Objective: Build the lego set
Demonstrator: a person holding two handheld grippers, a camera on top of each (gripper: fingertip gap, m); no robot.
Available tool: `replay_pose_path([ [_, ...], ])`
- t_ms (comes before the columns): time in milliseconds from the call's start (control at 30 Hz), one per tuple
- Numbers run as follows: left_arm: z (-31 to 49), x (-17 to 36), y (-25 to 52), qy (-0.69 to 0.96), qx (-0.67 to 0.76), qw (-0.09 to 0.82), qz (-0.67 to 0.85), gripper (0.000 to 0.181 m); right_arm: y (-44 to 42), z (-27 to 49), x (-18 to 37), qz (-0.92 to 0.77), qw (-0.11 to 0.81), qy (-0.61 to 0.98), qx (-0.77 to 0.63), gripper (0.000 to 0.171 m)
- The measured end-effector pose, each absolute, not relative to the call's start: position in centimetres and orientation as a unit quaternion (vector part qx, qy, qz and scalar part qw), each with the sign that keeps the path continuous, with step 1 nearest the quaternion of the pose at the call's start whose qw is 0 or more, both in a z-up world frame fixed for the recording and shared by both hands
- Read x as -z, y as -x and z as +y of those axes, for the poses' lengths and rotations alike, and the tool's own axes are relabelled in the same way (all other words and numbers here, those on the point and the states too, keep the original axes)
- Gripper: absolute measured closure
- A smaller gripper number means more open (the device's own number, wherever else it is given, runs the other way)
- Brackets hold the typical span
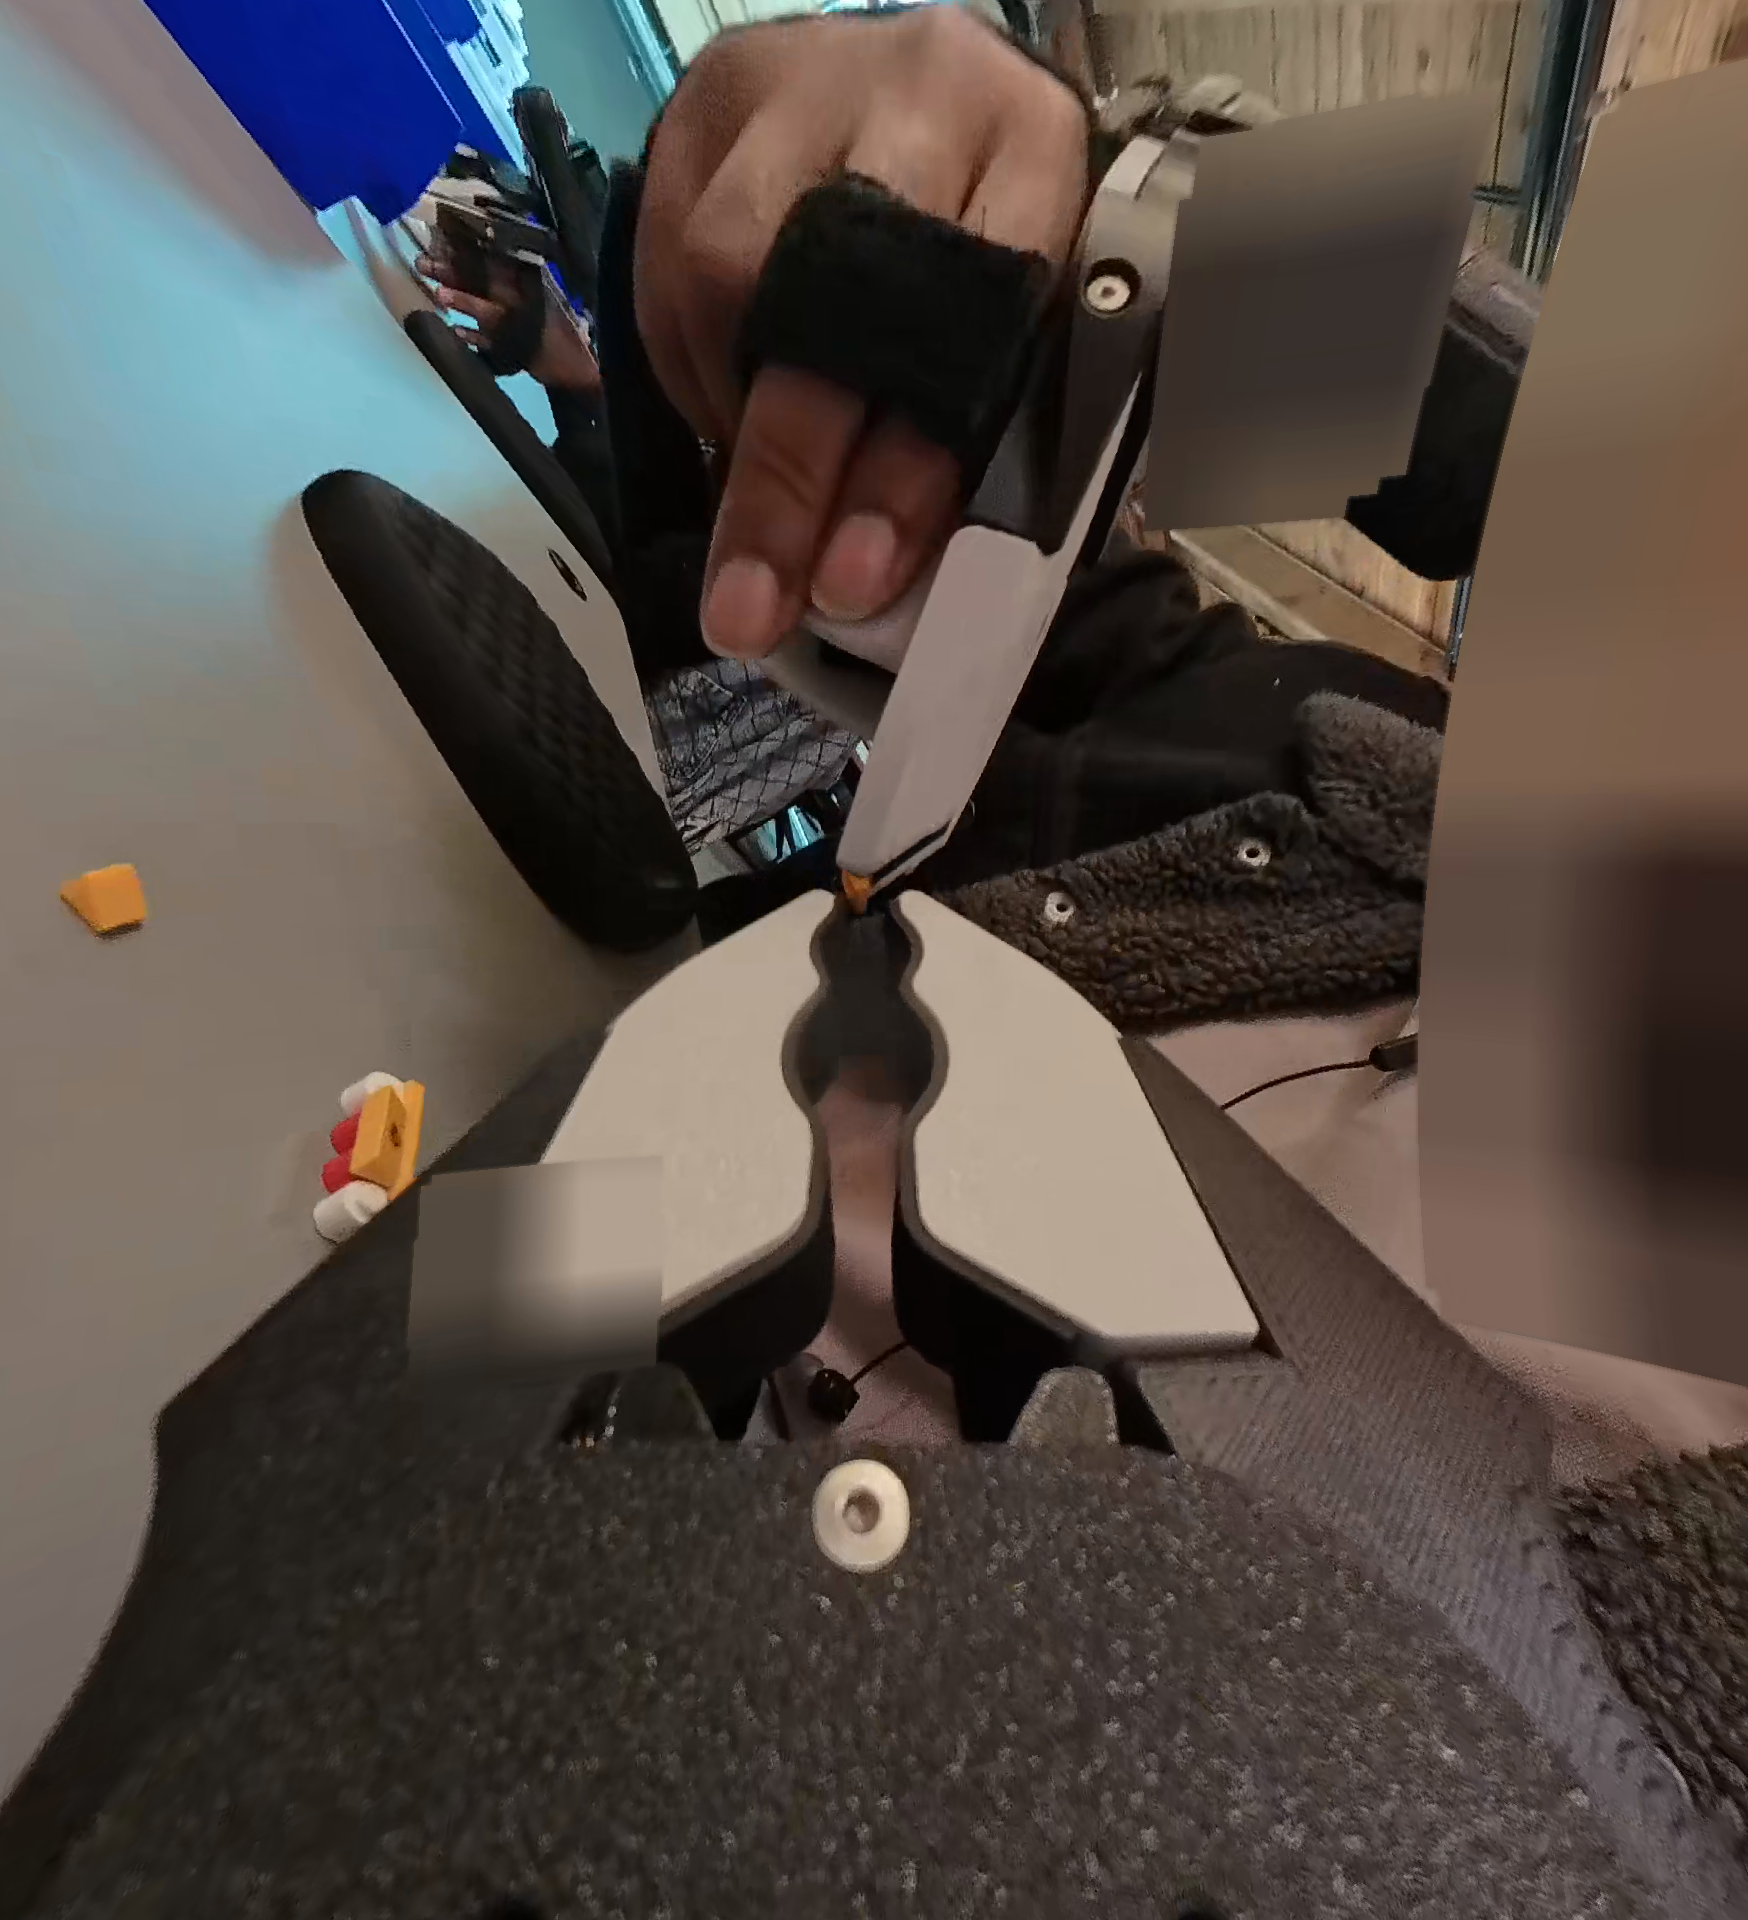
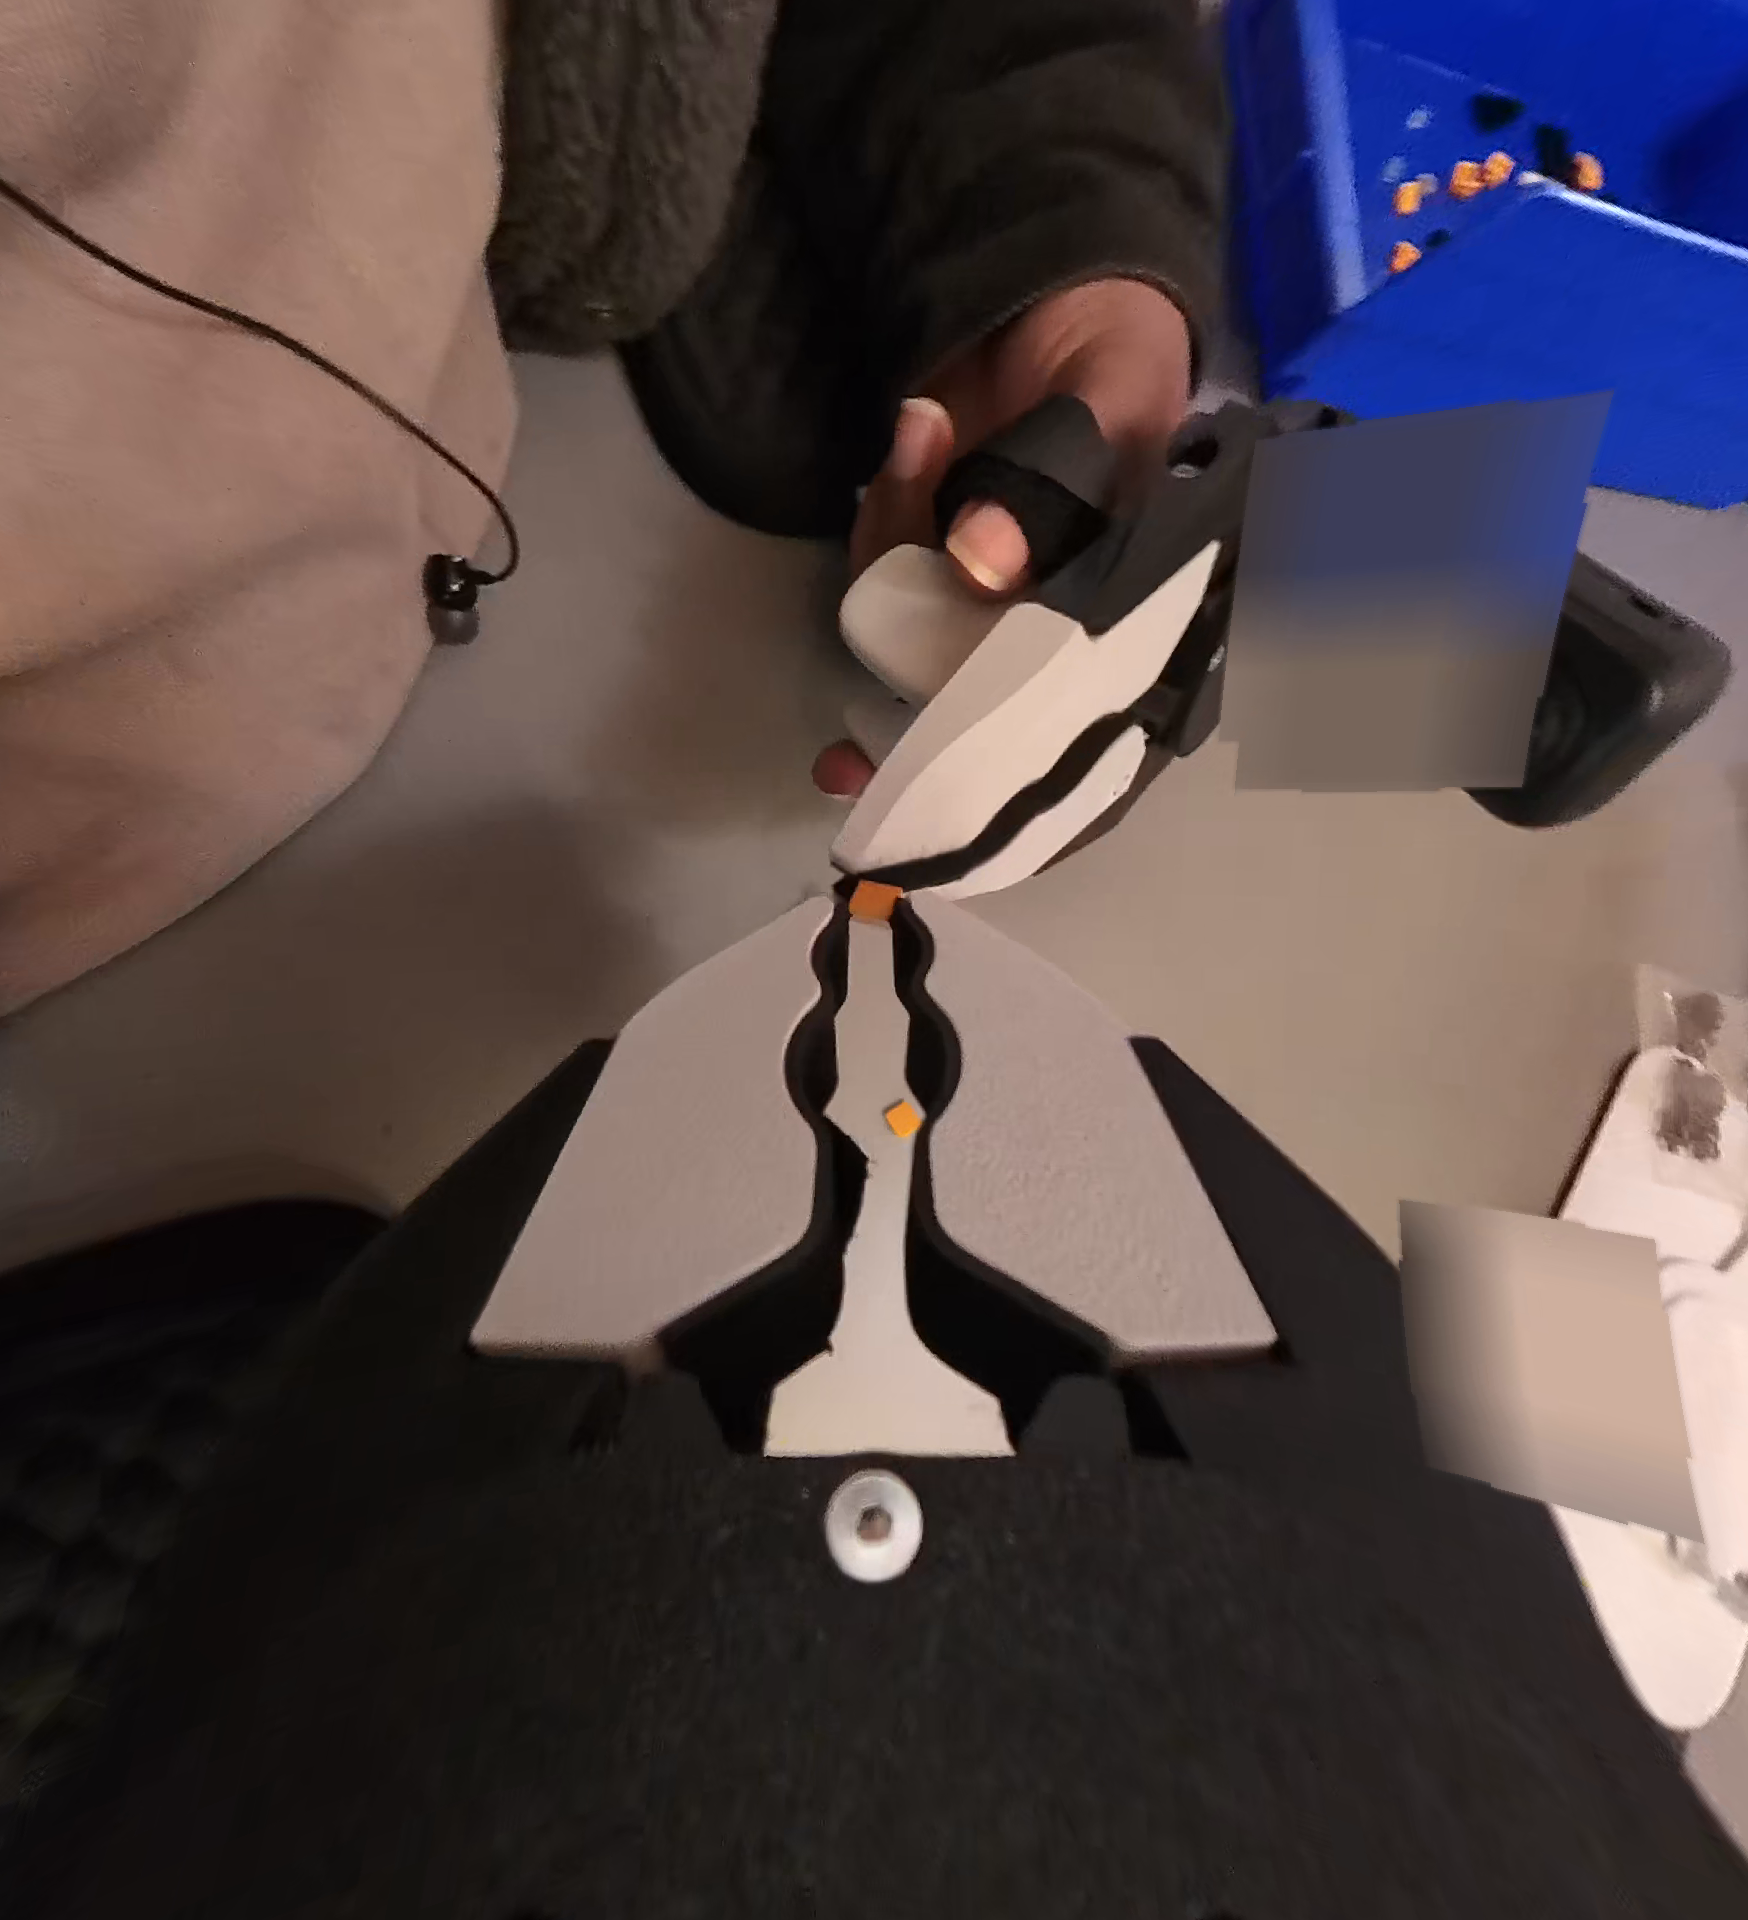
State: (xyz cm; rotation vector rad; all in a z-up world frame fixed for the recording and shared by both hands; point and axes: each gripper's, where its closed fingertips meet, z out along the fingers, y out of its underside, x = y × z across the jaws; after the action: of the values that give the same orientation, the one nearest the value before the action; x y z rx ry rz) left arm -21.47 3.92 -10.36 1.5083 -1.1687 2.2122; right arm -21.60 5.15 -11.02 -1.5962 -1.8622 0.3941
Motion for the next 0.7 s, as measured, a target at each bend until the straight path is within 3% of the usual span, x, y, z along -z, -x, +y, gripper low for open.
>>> replay_pose_path([
  [200, 4.4, 10.7, 21.3, -0.523, -0.750, 0.103, -0.391, 0.180, 21.5, 5.5, 11.3, -0.710, 0.318, 0.606, -0.165, 0.163],
  [533, 7.4, 9.9, 20.5, -0.544, -0.767, 0.013, -0.339, 0.180, 20.7, 8.4, 10.1, -0.512, 0.489, 0.693, -0.134, 0.162],
  [700, 5.9, 10.0, 20.7, -0.534, -0.760, 0.032, -0.369, 0.180, 21.1, 7.1, 10.3, -0.565, 0.465, 0.669, -0.130, 0.161],
])
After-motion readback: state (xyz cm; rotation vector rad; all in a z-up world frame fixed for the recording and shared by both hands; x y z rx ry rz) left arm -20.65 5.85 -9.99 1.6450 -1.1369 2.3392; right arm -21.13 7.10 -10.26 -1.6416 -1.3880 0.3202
